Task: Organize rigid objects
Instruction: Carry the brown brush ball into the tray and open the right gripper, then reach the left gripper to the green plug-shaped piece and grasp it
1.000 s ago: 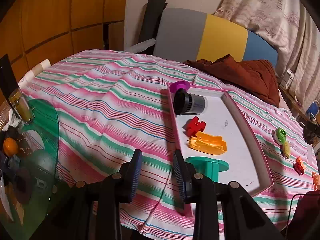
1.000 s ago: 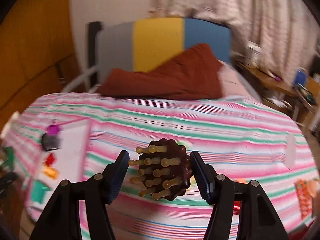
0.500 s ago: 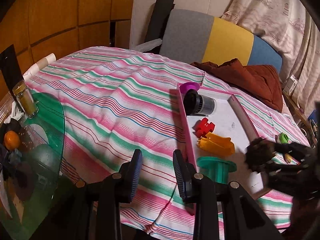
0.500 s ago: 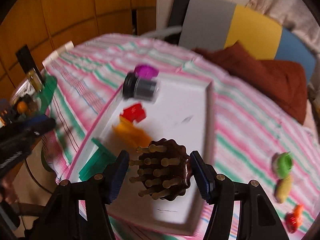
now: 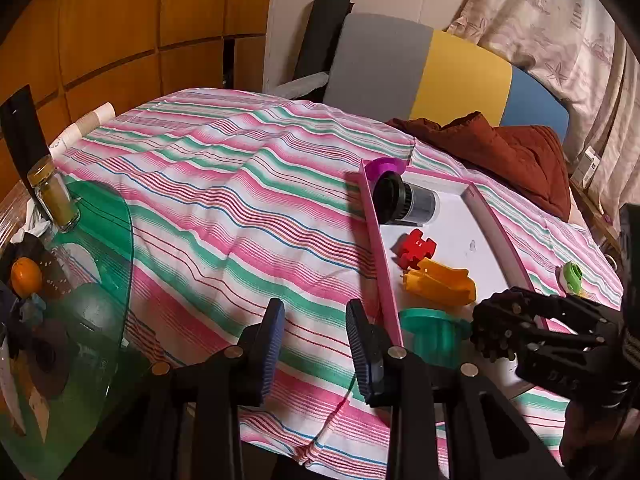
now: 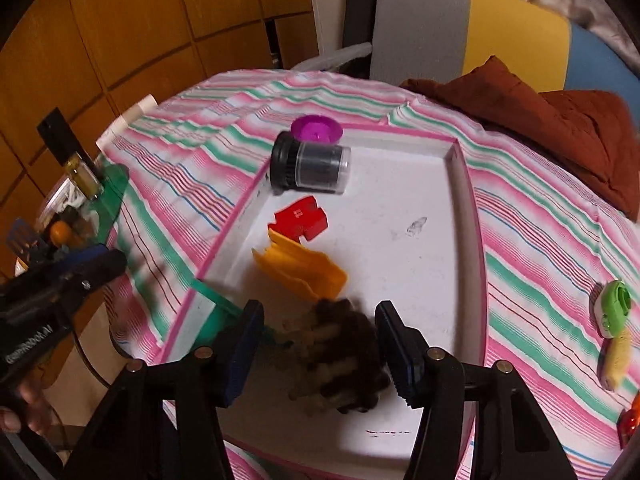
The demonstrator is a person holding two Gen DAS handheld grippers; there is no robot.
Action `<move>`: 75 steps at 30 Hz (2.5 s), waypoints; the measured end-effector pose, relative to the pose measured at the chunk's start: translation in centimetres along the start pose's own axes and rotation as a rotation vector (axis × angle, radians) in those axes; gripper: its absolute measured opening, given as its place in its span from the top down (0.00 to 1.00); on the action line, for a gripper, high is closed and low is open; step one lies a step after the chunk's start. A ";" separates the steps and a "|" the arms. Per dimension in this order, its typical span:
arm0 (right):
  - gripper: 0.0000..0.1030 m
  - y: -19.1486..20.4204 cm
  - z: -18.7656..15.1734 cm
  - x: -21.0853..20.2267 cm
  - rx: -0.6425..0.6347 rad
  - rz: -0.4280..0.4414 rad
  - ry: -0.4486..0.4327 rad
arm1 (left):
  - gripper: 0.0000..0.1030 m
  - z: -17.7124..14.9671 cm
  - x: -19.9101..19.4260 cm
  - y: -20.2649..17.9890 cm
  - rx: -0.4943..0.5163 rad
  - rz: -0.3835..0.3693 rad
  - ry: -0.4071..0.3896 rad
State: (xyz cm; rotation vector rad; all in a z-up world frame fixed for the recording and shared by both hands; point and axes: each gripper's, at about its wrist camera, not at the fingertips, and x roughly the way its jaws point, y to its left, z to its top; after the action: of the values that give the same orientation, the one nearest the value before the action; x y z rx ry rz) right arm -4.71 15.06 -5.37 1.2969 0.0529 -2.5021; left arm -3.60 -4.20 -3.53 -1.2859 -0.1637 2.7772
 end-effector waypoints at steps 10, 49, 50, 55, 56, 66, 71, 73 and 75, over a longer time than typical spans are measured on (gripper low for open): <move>0.40 -0.6 -0.1 -2.6 0.024 0.010 -0.059 | 0.69 0.0 -0.8 -0.7 0.026 0.005 -0.020; 0.26 -32.1 -7.9 -16.1 0.610 -0.582 -0.223 | 0.69 1.5 -2.6 -10.5 0.253 -0.107 -0.050; 0.26 -32.6 -8.4 -15.9 0.643 -0.579 -0.208 | 0.69 1.5 -2.6 -11.2 0.266 -0.115 -0.046; 0.25 -33.4 -8.8 -16.9 0.685 -0.569 -0.231 | 0.69 1.3 -2.1 -16.2 0.345 -0.182 -0.026; 0.25 -33.3 -8.8 -16.8 0.685 -0.569 -0.226 | 0.69 1.2 -2.0 -17.0 0.355 -0.195 -0.023; 0.20 -32.2 -8.5 -16.6 0.654 -0.556 -0.227 | 0.69 0.0 0.0 -25.4 0.497 -0.266 0.015; 0.20 -32.3 -8.6 -17.1 0.672 -0.546 -0.244 | 0.69 -0.3 0.6 -27.7 0.546 -0.272 0.022; 0.20 -32.4 -8.6 -17.3 0.681 -0.543 -0.253 | 0.69 -0.4 0.9 -28.5 0.566 -0.274 0.023; 0.20 -32.6 -8.7 -17.4 0.693 -0.537 -0.259 | 0.69 -0.4 1.3 -29.1 0.580 -0.274 0.030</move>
State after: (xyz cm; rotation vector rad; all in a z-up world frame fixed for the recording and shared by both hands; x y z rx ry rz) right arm 1.73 52.13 -0.21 1.2883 -0.6646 -3.3070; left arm -3.37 24.85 -1.00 -1.0555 0.4064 2.3159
